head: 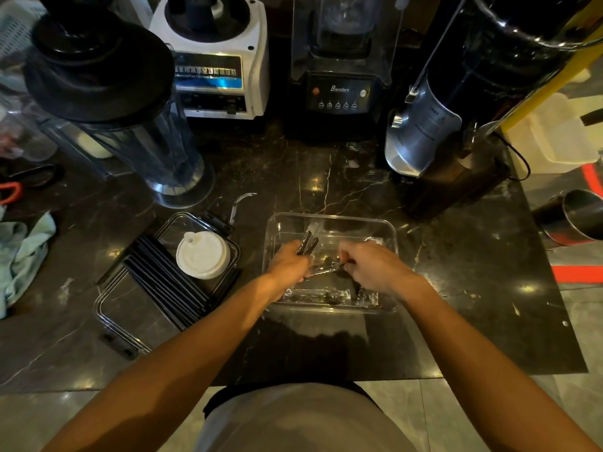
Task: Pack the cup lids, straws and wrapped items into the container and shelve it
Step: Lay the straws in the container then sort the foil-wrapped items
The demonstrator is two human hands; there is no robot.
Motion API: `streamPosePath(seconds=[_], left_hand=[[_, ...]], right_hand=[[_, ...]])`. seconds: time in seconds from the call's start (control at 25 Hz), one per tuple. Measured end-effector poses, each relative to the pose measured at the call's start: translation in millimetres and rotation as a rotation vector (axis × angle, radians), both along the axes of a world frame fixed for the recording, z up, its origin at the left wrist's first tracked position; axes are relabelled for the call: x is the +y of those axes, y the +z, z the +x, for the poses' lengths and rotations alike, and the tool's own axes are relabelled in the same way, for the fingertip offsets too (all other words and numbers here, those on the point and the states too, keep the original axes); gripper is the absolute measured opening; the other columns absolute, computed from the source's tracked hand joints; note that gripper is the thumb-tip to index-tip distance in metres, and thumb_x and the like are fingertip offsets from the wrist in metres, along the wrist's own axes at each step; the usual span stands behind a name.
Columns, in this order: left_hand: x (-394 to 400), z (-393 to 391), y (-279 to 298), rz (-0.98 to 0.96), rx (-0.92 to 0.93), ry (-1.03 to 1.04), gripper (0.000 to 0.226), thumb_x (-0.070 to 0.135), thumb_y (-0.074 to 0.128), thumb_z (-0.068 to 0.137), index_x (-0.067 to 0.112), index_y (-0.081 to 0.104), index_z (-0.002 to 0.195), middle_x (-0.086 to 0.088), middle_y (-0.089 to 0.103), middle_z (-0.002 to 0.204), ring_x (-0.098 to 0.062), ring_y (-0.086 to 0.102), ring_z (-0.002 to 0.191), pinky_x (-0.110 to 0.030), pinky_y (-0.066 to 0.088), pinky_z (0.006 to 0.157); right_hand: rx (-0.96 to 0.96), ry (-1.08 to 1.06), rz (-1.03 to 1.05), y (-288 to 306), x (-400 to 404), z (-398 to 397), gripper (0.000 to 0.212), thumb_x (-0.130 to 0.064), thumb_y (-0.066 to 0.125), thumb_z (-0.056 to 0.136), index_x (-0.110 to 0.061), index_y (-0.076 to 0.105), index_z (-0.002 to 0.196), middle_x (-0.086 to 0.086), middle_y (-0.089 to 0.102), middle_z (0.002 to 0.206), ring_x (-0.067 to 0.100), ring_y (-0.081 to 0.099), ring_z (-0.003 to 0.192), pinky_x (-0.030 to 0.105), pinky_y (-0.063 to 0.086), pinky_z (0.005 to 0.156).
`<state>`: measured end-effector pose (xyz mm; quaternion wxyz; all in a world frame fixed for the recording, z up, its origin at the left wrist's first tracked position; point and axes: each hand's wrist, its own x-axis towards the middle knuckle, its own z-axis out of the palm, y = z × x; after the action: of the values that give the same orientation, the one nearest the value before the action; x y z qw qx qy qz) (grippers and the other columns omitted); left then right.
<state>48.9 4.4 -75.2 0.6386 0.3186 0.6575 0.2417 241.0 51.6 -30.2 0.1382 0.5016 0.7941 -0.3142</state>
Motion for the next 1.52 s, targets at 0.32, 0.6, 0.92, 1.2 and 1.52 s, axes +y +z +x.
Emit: streamPosePath(seconds=[0.32,0.6,0.92,1.2,1.52], left_hand=[[4.0,-2.2,6.9,-0.157,-0.334,0.077,0.055,0.005,0.061,0.094,0.0,0.042,0.145,-0.023,0.064,0.132,-0.031,0.079,0.093,-0.03,0.06,0.065],[3.7,2.6,10.0,-0.071,-0.378,0.184,0.027,0.019,0.043,0.11,0.008,0.065,0.121,-0.012,0.075,0.102,-0.019,0.072,0.086,-0.035,0.06,0.08],[0.3,9.7,10.4,-0.007,-0.413,0.124,0.055,0.051,0.071,0.092,0.016,0.063,0.135,-0.007,0.069,0.136,-0.025,0.058,0.134,-0.054,0.034,0.12],[0.8,8.5,6.6,-0.047,-0.342,0.221,0.033,0.029,0.06,0.101,0.009,0.063,0.127,-0.01,0.078,0.113,-0.026,0.072,0.111,-0.052,0.048,0.11],[-3.9,6.6,3.4,-0.064,-0.233,0.295,0.018,0.025,0.05,0.108,0.013,0.06,0.118,-0.005,0.068,0.085,-0.014,0.068,0.068,-0.028,0.055,0.062]], right_hand=[[0.165,-0.035,0.063,15.3,11.9,12.7,0.017,-0.021,0.066,0.099,-0.036,0.073,0.105,-0.014,0.058,0.108,0.007,0.061,0.096,0.03,0.051,0.086],[0.417,-0.451,-0.301,15.6,-1.8,9.0,0.004,-0.011,0.067,0.099,-0.011,0.07,0.096,0.004,0.072,0.088,0.008,0.061,0.056,0.026,0.052,0.052],[0.624,-0.776,-0.571,7.6,-16.9,-0.1,0.015,-0.017,0.065,0.102,-0.005,0.074,0.098,-0.003,0.064,0.066,0.006,0.053,0.051,0.024,0.054,0.052],[0.272,-0.723,-0.278,1.1,-16.2,3.7,0.015,-0.003,0.056,0.102,-0.006,0.07,0.106,0.015,0.073,0.093,0.011,0.068,0.058,0.028,0.059,0.057],[-0.143,-0.473,0.029,-27.0,-20.4,-8.8,0.015,-0.025,0.068,0.097,-0.01,0.068,0.1,0.005,0.072,0.094,0.024,0.073,0.085,0.035,0.061,0.078]])
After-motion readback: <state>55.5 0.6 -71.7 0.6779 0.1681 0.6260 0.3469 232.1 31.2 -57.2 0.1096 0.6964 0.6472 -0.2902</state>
